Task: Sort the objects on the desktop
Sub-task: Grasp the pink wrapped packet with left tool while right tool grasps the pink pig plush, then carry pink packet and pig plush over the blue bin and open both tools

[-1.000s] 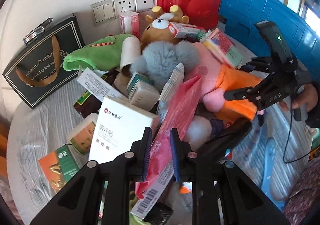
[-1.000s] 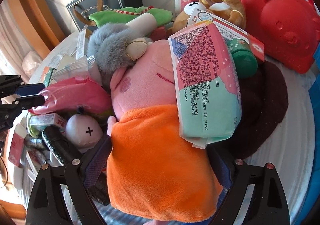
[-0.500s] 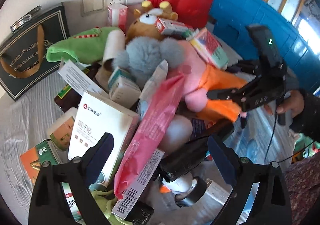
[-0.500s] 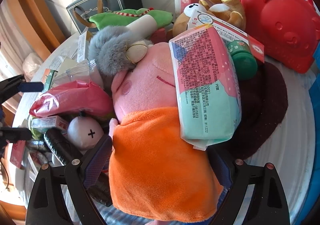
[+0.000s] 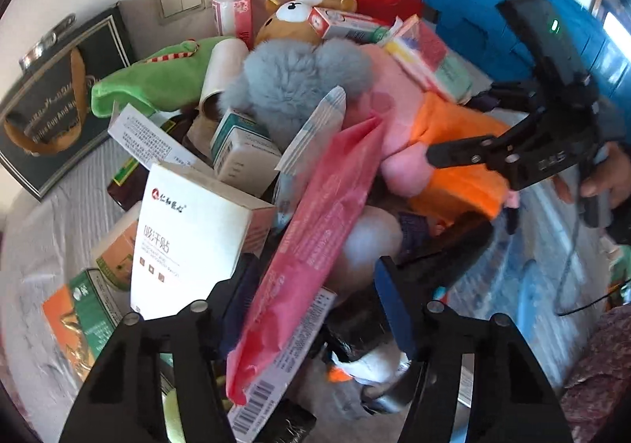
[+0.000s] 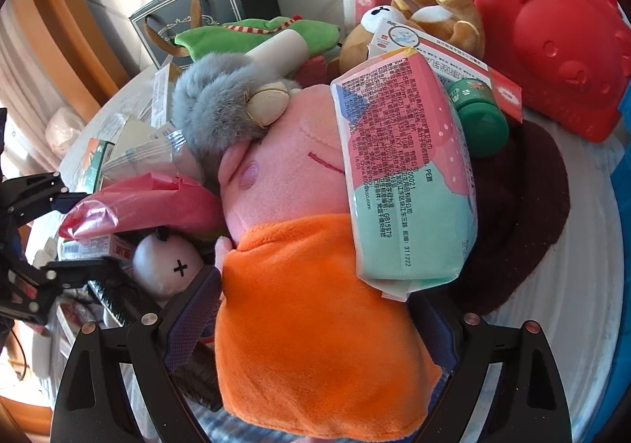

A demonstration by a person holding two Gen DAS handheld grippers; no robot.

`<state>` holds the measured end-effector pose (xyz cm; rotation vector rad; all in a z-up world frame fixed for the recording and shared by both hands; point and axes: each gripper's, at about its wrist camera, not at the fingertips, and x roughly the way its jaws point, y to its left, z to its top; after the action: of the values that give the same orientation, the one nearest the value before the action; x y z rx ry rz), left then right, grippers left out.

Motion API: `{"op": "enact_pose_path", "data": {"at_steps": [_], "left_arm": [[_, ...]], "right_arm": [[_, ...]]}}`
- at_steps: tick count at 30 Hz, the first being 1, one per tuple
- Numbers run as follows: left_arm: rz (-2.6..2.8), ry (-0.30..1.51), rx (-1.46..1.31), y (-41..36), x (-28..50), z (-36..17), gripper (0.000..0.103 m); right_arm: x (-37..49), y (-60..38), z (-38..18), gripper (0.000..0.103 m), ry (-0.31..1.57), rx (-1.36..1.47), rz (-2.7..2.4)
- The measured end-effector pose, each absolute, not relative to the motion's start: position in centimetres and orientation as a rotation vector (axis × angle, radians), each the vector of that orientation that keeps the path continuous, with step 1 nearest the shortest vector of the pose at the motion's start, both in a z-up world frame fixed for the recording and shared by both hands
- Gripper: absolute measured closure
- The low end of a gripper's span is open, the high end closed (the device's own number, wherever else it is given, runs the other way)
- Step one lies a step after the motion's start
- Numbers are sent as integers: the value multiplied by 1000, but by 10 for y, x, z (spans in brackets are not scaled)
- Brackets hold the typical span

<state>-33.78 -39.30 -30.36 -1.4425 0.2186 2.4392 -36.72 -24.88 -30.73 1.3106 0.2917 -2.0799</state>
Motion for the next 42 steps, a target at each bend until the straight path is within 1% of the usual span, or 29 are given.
{"op": "enact_pose_path", "data": {"at_steps": [3, 4, 6, 7, 8, 9, 11, 13, 14, 15, 16, 19, 23, 26, 31, 36, 42], "left_arm": [[2444, 336, -1454, -381, -344, -313, 43], [2442, 348, -1455, -380, -347, -315, 44], [2442, 316, -1459, -384, -351, -315, 49], [2452, 303, -1460, -388, -352, -313, 59], [2477, 308, -1461, -392, -353, -311, 76], [2490, 306, -1475, -396, -354, -310, 78], [2487, 260, -1481, -403, -355, -309, 79], [2500, 277, -1484, -402, -350, -310, 80], [2518, 297, -1473, -400, -347, -308, 80], [2532, 313, -1464, -396, -343, -307, 81], [2549, 325, -1449, -394, -339, -304, 81], [2596, 321, -1395, -387, -326, -291, 81], [2669, 295, -1330, -383, -307, -269, 81], [2703, 284, -1283, -375, -292, -251, 82], [2761, 324, -1177, -351, -264, -214, 85], [2808, 379, -1002, -308, -243, -169, 85], [2790, 434, -777, -239, -237, -118, 84]], "right_arm": [[-367, -249, -307, 11, 281, 1311, -2082], [-367, -249, -307, 11, 282, 1311, -2081], [-366, -248, -307, 11, 281, 1307, -2082], [-366, -247, -307, 11, 280, 1304, -2082], [-366, -246, -307, 11, 279, 1298, -2082], [-366, -247, -308, 11, 281, 1296, -2082], [-371, -249, -316, 11, 292, 1333, -2076], [-373, -250, -319, 13, 257, 1356, -2063], [-373, -251, -320, 17, 262, 1349, -2069], [-371, -251, -320, 25, 266, 1337, -2067], [-370, -249, -319, 32, 255, 1332, -2065], [-362, -238, -309, 37, 236, 1287, -2082], [-339, -220, -284, 38, 222, 1210, -2117], [-318, -205, -255, 38, 241, 1121, -2159], [-284, -181, -197, 38, 176, 987, -2222], [-240, -141, -129, 38, 85, 812, -2337], [-183, -70, -63, 38, 3, 633, -2516]]}}
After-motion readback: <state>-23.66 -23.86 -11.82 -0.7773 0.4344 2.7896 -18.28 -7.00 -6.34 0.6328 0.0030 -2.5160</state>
